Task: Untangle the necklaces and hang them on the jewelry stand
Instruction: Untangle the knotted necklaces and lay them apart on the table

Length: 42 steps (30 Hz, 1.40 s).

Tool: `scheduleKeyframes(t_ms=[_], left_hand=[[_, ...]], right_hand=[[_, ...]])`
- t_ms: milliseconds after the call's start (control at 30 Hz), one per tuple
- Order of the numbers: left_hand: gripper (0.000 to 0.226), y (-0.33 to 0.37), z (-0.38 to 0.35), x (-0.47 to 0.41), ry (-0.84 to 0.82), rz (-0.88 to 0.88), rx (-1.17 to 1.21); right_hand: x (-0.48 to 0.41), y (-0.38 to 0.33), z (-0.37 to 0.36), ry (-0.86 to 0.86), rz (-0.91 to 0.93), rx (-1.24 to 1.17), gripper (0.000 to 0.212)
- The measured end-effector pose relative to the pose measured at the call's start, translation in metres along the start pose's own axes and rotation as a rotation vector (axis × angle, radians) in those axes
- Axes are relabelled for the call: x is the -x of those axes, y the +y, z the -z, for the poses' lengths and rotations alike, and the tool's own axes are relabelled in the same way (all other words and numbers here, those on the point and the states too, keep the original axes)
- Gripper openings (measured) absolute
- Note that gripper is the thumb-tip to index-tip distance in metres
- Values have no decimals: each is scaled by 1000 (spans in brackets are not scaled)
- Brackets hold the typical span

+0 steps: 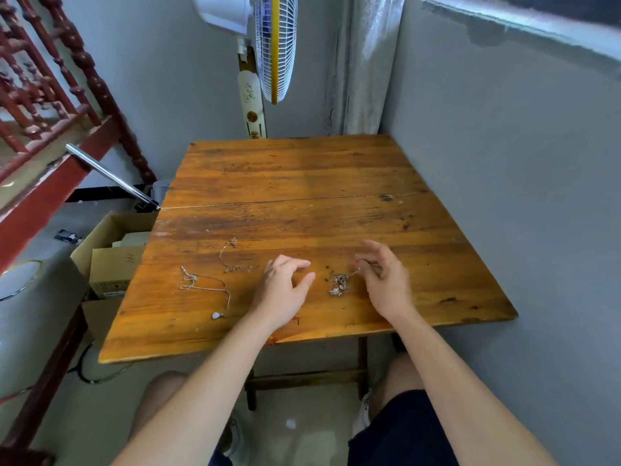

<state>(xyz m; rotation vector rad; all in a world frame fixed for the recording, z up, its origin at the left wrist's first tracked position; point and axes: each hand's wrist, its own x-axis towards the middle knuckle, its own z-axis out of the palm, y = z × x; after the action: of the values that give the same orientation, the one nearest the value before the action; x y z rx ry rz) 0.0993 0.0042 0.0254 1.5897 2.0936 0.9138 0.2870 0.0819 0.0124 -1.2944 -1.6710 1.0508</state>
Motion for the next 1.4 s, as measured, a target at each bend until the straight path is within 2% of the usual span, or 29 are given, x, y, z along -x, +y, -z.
scheduleKeyframes(t_ms=[233, 367, 467, 667, 833, 967, 1167, 1300, 1400], left_hand=[[47, 25, -38, -9, 7, -16, -241], [24, 23, -38, -13, 18, -76, -242], [16, 13, -27, -13, 11, -91, -219], [9, -14, 9, -7, -34, -62, -207], [14, -29, 20, 0, 27, 38, -138], [23, -23, 13, -2, 72, -3, -116], [39, -5, -6, -8, -37, -85, -186], [27, -2, -13, -10, -44, -108, -261], [18, 0, -14, -11, -14, -94, -169]], right_hand=[[-2, 11, 8, 32, -70, -251, 35], [-4, 16, 7, 27, -71, -283, 34], [-5, 20, 5, 18, -60, -270, 34], [-2, 22, 5, 8, -7, -162, 34], [5, 20, 2, 24, 93, 42, 31], [9, 19, 1, -96, 243, 223, 34], [5, 19, 2, -233, 280, 428, 45], [3, 21, 1, -257, 308, 469, 47], [5, 22, 0, -252, 343, 505, 44]])
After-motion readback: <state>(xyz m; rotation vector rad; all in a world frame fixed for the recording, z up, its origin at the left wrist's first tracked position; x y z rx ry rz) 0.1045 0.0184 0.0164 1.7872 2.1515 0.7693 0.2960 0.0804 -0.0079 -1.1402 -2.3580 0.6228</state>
